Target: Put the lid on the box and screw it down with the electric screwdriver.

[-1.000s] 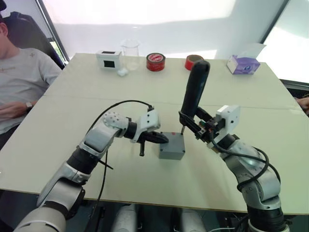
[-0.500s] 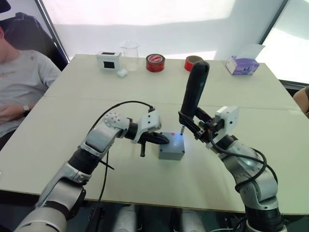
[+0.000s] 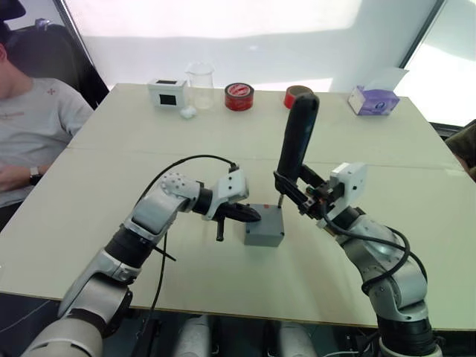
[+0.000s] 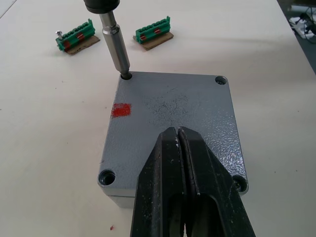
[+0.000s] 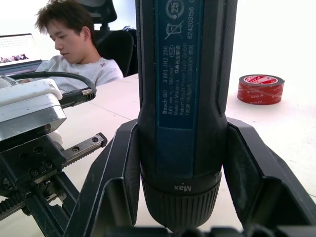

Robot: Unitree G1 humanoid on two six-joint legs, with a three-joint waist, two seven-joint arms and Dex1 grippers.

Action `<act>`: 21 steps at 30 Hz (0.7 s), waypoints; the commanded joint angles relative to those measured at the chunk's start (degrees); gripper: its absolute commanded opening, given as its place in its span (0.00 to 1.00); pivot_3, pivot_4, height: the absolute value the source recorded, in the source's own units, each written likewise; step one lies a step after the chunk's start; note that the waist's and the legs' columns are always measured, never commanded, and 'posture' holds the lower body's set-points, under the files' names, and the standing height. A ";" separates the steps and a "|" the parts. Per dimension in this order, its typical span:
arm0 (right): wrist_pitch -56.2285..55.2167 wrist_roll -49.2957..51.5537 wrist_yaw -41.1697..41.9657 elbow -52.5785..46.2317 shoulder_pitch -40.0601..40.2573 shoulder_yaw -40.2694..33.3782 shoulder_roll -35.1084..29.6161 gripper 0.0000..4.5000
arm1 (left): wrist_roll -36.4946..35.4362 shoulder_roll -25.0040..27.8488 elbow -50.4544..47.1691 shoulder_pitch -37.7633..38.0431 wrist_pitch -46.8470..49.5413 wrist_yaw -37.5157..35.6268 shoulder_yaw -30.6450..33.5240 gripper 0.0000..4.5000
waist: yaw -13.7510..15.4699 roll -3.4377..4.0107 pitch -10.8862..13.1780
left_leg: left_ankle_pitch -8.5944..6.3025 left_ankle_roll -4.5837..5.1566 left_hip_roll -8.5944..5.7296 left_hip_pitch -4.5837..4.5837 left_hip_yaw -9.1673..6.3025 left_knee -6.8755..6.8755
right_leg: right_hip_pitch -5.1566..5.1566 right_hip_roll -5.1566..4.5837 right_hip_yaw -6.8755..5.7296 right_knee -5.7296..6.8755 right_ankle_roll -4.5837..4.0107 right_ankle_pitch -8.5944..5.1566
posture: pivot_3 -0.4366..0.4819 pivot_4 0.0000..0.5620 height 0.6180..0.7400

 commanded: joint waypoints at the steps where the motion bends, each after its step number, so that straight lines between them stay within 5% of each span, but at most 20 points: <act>1: 4.21 0.66 0.41 3.96 2.75 1.49 -0.08 0.39 | 0.79 -0.46 -0.82 0.68 1.13 1.03 -0.45 0.00 | 0.00 0.00 0.00 | 0.00 0.00 0.00 0.00 0.00 -0.02 | 0.01 0.00 0.00 -0.04 0.00 0.00 | 0.48 0.27 0.79; 14: 5.94 3.70 0.01 0.48 2.55 -1.71 -2.44 0.39 | 1.03 -2.54 -1.60 1.63 1.48 2.75 -1.22 0.00 | 0.05 0.01 0.00 | -0.01 0.01 0.01 -0.04 0.00 -0.09 | 0.06 -0.03 -0.01 -0.34 -0.07 0.02 | 0.48 0.27 0.79; 21: 13.51 17.15 -1.98 -5.78 -7.85 -12.08 -8.28 0.39 | 0.61 -4.28 0.46 0.51 -0.49 4.35 0.76 0.00 | 0.09 0.31 0.27 | -0.02 0.02 -0.02 -0.13 0.00 -0.11 | 0.00 -0.09 -0.01 -0.41 -0.12 0.05 | 0.48 0.27 0.79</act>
